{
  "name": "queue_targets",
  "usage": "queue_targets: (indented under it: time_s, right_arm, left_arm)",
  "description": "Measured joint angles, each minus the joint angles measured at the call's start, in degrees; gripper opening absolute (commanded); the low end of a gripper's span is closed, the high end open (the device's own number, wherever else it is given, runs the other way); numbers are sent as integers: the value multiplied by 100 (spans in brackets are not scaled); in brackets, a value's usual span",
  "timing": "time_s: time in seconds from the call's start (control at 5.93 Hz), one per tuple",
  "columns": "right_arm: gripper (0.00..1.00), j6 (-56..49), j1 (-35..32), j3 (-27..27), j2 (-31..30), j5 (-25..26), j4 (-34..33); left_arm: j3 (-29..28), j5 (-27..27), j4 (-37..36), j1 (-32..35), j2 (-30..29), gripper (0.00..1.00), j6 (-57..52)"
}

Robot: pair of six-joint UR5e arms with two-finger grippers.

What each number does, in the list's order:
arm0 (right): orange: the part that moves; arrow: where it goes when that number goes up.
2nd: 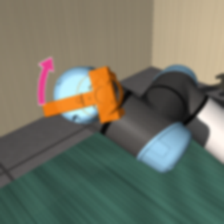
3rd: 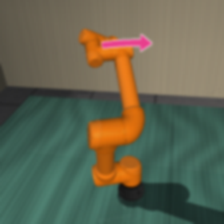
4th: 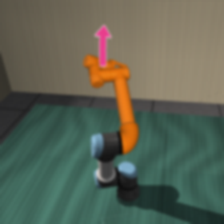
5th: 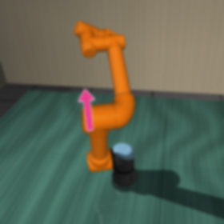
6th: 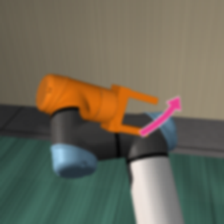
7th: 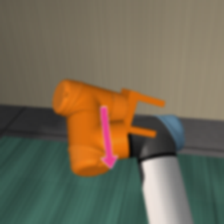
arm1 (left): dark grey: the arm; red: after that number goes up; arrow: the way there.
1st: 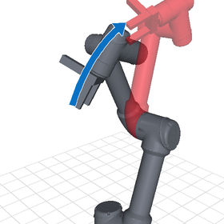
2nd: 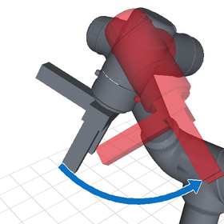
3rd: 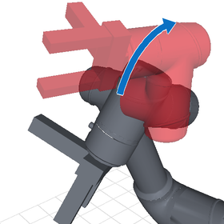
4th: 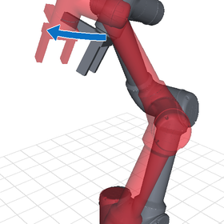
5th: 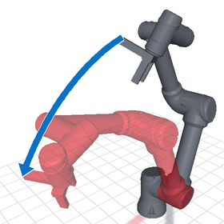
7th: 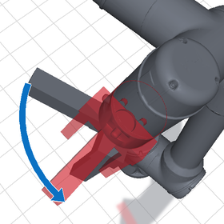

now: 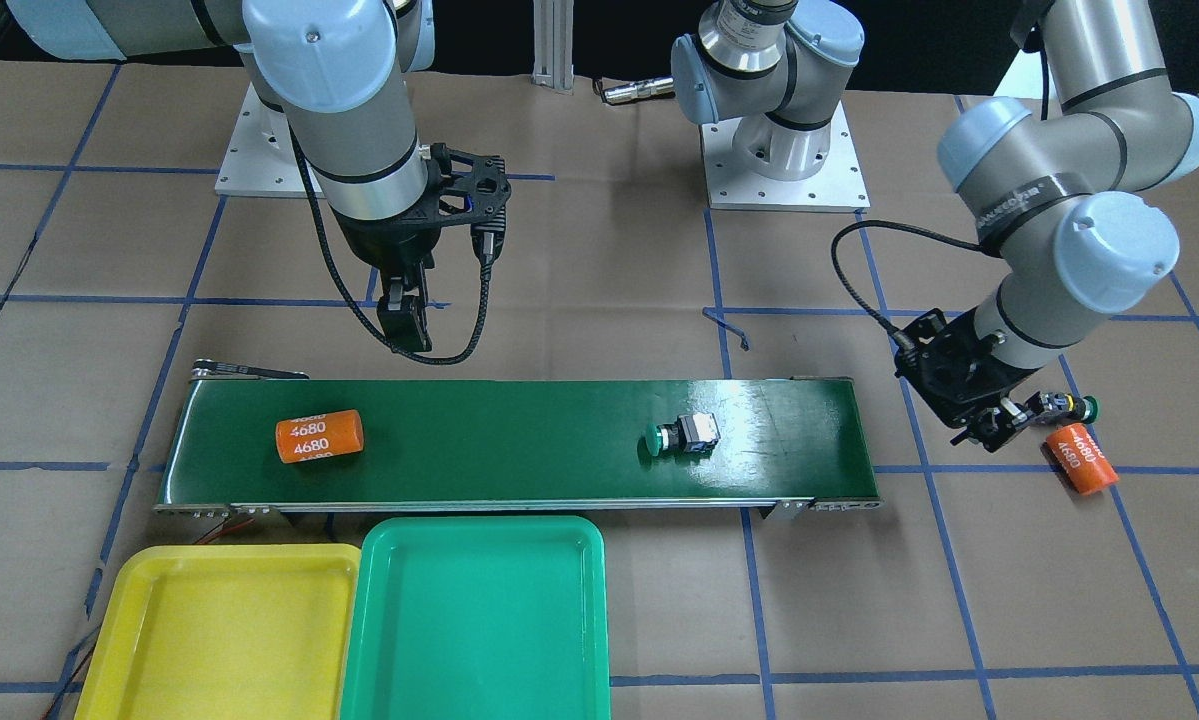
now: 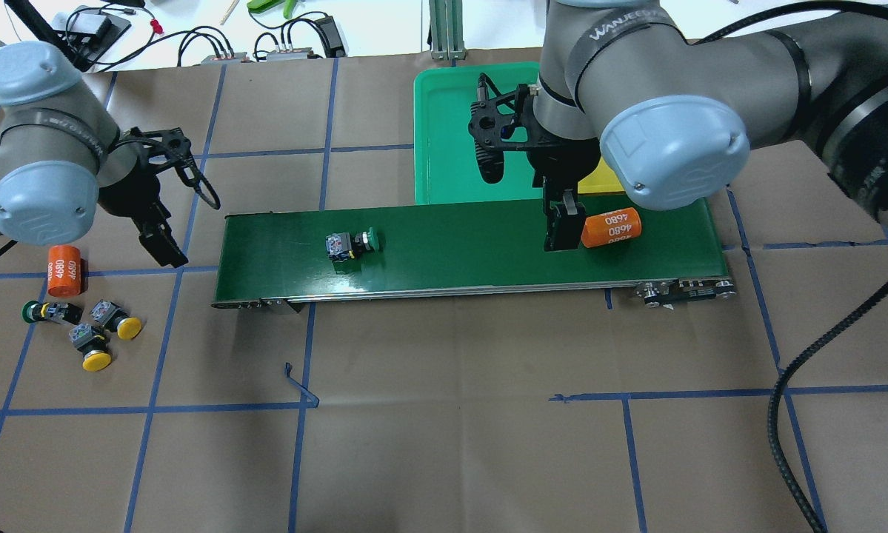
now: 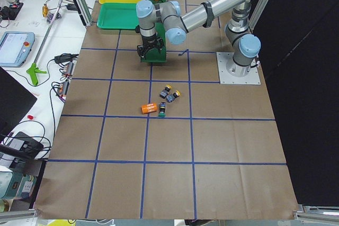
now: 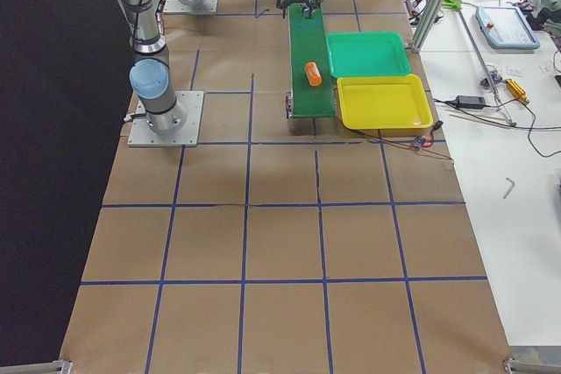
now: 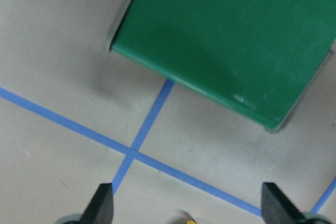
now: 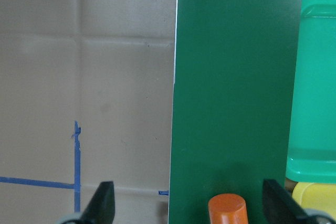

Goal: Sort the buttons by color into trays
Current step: 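Place the green-capped button on the conveyor with the left gripper, then grasp green-capped button on belt with right gripper while left grasps yellow-capped button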

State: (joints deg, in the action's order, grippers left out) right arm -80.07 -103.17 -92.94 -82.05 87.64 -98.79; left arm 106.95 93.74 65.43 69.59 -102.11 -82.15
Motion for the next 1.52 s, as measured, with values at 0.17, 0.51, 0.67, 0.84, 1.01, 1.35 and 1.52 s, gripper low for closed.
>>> queue_targets:
  time_s: [0.17, 0.51, 0.67, 0.84, 1.01, 1.35, 1.52]
  right_arm:
    - [100, 65, -42, 7, 113, -20, -216]
    - [100, 587, -301, 25, 605, -50, -1075]
    - [100, 877, -498, 30, 872, -61, -1493]
    - [100, 1119, -656, 34, 1122, -71, -1825]
    - [100, 1308, -792, 35, 1343, -75, -2044]
    - [100, 1346, -912, 3, 1603, -45, -2197]
    - [100, 1138, -890, -23, 1642, -4, -2201]
  left_arm:
    - [270, -70, -76, -542, -35, 97, -953]
    - [483, -229, -415, -1153, -364, 98, -2919]
    - [493, -234, -655, -1241, -654, 98, -3641]
    - [509, -206, -754, -1293, -863, 98, -3971]
    - [547, -177, -763, -1322, -970, 98, -4064]
    - [673, 1, -688, -1339, -908, 98, -4002]
    - [698, 84, -611, -1386, -862, 96, -3989]
